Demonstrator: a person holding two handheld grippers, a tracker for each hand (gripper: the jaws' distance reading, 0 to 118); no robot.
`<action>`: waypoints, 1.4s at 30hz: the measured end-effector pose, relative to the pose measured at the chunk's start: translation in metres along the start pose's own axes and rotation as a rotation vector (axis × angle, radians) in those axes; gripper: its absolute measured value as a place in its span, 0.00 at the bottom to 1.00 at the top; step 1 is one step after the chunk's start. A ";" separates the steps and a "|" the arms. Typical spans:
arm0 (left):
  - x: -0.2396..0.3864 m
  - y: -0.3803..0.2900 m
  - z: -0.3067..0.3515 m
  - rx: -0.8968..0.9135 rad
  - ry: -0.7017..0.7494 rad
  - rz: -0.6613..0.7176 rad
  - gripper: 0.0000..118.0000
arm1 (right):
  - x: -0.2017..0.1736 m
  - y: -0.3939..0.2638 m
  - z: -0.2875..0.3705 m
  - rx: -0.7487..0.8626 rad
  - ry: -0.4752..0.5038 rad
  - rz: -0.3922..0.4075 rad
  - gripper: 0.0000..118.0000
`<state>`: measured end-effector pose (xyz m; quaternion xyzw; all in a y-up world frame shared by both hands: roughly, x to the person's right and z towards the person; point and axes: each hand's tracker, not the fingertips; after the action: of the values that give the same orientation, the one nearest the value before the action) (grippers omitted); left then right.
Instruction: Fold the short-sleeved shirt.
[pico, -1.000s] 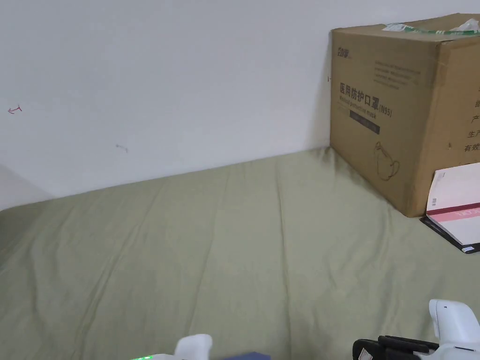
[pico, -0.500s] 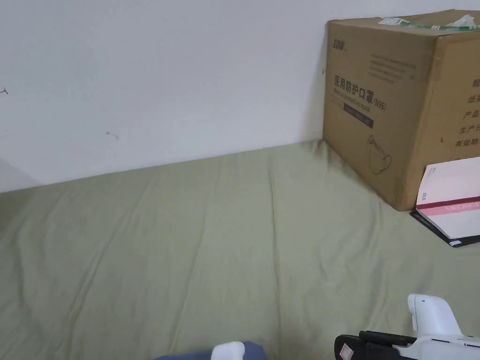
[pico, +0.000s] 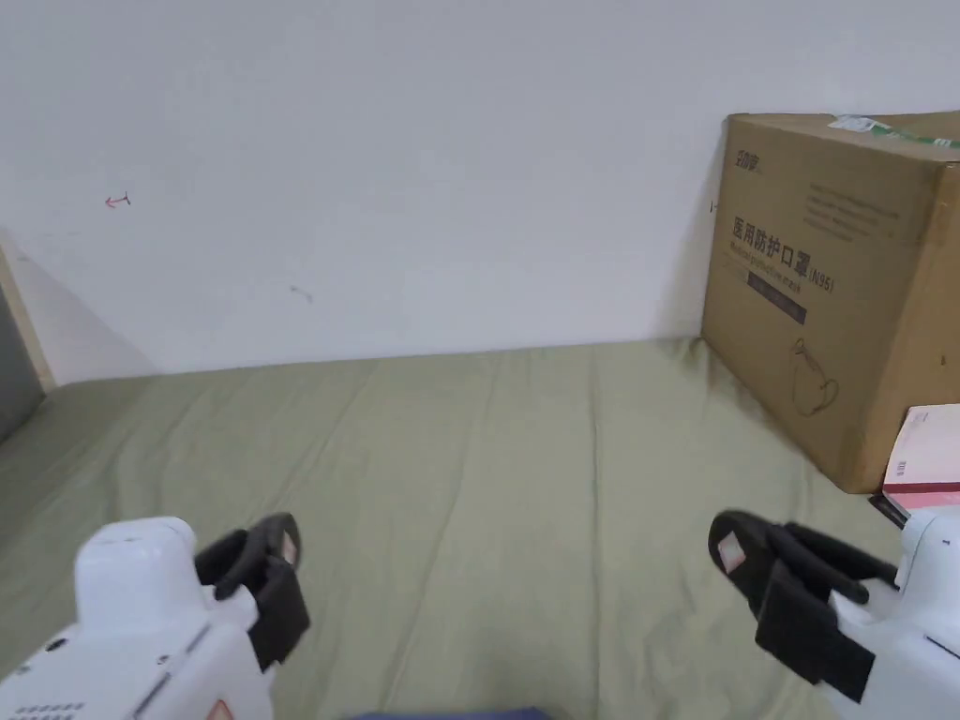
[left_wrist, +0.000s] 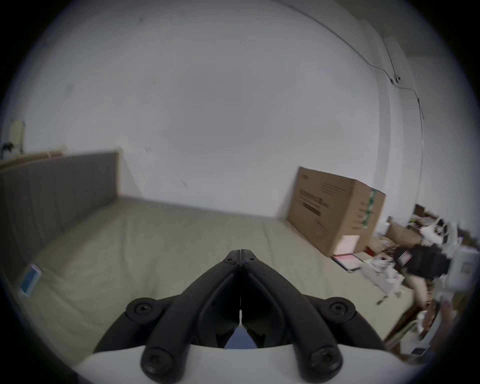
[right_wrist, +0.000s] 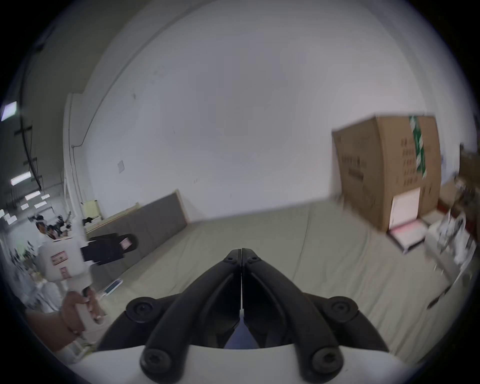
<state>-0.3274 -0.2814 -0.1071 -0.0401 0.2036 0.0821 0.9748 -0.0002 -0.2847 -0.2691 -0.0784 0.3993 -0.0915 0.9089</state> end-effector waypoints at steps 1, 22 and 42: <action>-0.003 -0.001 0.006 0.018 0.010 -0.010 0.00 | -0.004 0.001 0.002 0.052 -0.027 0.037 0.00; -0.045 -0.027 0.010 0.009 0.154 0.060 0.00 | -0.007 -0.019 -0.012 -0.017 -0.070 -0.064 0.00; -0.126 -0.096 -0.036 -0.470 -0.065 0.304 0.00 | 0.047 -0.224 -0.173 -0.998 0.038 -0.404 0.00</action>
<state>-0.4386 -0.3981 -0.0847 -0.2313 0.1514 0.2734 0.9213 -0.1203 -0.5252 -0.3693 -0.5743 0.3875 -0.0653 0.7181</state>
